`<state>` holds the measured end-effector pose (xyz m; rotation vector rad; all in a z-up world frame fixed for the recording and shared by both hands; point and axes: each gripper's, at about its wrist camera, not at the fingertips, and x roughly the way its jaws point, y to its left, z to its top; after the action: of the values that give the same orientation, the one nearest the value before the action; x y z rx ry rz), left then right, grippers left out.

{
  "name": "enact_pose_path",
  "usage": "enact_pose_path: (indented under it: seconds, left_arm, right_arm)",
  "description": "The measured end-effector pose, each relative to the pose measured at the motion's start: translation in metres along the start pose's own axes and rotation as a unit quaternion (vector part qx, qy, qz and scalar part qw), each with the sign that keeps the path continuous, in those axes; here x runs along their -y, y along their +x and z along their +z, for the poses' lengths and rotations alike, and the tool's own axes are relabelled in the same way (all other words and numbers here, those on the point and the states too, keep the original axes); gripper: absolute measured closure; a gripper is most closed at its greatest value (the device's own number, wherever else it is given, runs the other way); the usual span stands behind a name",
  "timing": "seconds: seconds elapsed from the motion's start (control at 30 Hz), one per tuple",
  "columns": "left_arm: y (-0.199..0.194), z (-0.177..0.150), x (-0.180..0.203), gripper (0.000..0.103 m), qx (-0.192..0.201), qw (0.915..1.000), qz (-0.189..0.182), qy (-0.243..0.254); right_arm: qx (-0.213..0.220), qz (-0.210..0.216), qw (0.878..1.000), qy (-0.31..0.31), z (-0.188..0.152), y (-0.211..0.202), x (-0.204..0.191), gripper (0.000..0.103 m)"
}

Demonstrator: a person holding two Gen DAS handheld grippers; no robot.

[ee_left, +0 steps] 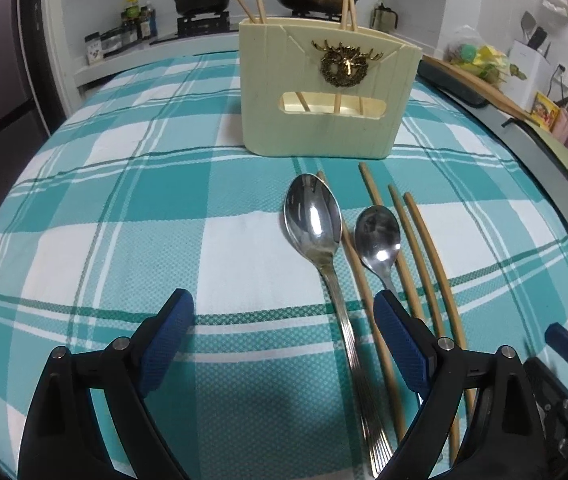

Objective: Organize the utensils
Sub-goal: 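Move both tools back toward the spoons and chopsticks on the cloth, then close the left tool on a metal spoon while the right tool grasps a chopstick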

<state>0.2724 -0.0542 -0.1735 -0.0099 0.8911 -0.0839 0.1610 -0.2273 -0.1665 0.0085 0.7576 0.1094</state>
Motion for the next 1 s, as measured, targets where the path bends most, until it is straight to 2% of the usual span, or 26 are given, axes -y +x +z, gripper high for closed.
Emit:
enact_pose_path:
  seconds: [0.2,0.33,0.43,0.57,0.67,0.73,0.83,0.9,0.93,1.0]
  left_arm:
    - [0.023,0.005,-0.005,0.01,-0.031,0.9993,0.015,-0.012]
    - [0.031,0.011,0.002,0.009,-0.033,0.9987,0.039,0.007]
    - [0.034,0.014,0.003,0.008,-0.031,0.9987,0.04,0.009]
    - [0.035,0.014,-0.002,0.012,-0.028,0.9991,0.03,-0.001]
    - [0.034,0.014,-0.001,0.015,-0.026,0.9993,0.027,-0.001]
    - [0.033,0.014,0.0,0.017,-0.024,0.9993,0.027,-0.002]
    - [0.029,0.012,0.002,0.034,-0.017,0.9997,0.018,0.005]
    - [0.025,0.011,0.003,0.056,-0.013,0.9998,0.01,0.01]
    - [0.024,0.01,0.002,0.063,-0.011,0.9998,0.007,0.012]
    - [0.022,0.009,0.0,0.093,-0.011,0.9999,0.006,0.012]
  right_arm:
    - [0.0,0.008,1.0,-0.003,0.016,0.004,0.001,0.053]
    - [-0.013,0.026,1.0,-0.006,0.036,0.018,-0.001,0.053]
    - [-0.032,0.04,0.999,-0.007,0.054,0.037,-0.005,0.054]
    - [-0.07,0.05,0.996,-0.023,0.064,0.067,-0.016,0.071]
    - [-0.1,0.053,0.993,-0.035,0.06,0.085,-0.024,0.074]
    - [-0.091,0.031,0.994,-0.058,0.056,0.085,-0.03,0.077]
    - [-0.082,0.002,0.994,-0.069,0.053,0.082,-0.032,0.078]
    - [-0.081,-0.015,0.995,-0.058,0.052,0.08,-0.026,0.082]
    - [-0.079,-0.024,0.995,-0.051,0.051,0.077,-0.021,0.088]
    - [-0.076,-0.032,0.996,-0.035,0.049,0.073,-0.009,0.091]
